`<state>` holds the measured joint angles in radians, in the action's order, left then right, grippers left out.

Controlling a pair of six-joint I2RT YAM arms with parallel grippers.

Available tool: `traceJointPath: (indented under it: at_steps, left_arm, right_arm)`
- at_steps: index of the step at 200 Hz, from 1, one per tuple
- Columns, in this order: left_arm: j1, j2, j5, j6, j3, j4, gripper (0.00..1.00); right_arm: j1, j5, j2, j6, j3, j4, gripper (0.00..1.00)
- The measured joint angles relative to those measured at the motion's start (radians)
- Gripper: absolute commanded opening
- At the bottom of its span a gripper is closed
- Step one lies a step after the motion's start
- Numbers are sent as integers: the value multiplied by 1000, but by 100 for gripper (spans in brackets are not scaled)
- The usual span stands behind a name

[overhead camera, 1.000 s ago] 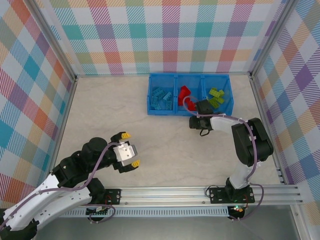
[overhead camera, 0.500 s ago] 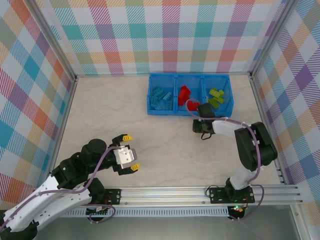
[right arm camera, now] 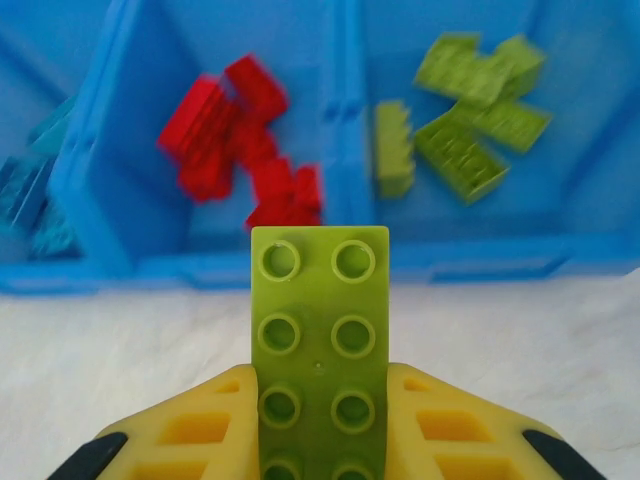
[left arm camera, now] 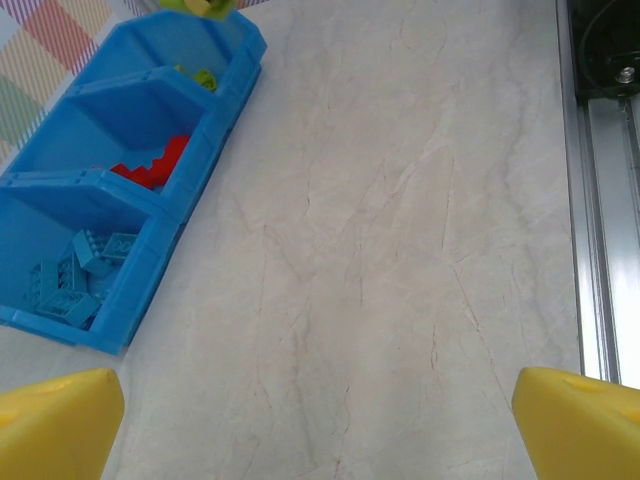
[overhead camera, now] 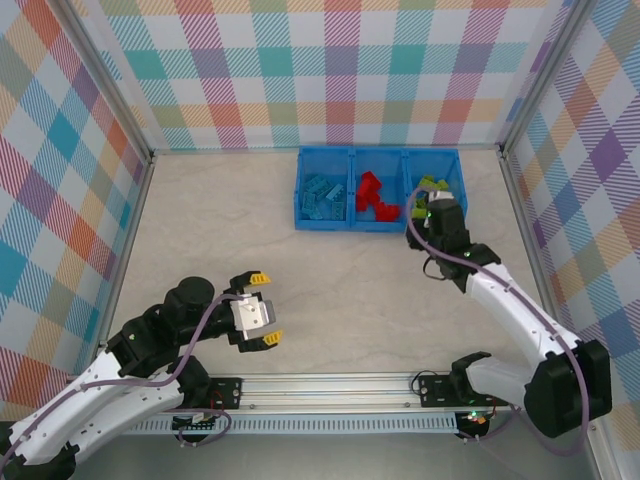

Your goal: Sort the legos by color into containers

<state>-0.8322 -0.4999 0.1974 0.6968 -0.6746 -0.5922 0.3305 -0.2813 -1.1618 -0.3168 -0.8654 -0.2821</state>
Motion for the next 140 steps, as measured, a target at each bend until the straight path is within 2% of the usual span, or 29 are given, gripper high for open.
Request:
traceJointPath:
  at_steps: [30,62,72,83,100,121,140]
  left_arm:
    - [5,-1,5,0,4,1,100]
    - [11,3,4,-2,13,3,100]
    - [16,3,5,-4,13,7,100]
    - [22,3,5,-5,13,14,100]
    - [33,3,4,-9,13,19,100]
    - [42,2,0,-17,16,21,100]
    - [47,-10,-23,-38,16,23,100]
  right_arm:
    - [-129,6,-204,43,-190,20,23]
    - [-210,43,-467,58,-405,27,26]
    - [-227,63,-544,56,-475,21,31]
    - [-242,87,-623,50,-561,5,42]
    - [-257,129,-739,43,-708,-38,53]
    - [-259,163,-827,26,-843,-97,55]
    - [-259,183,-831,14,-864,-127,57]
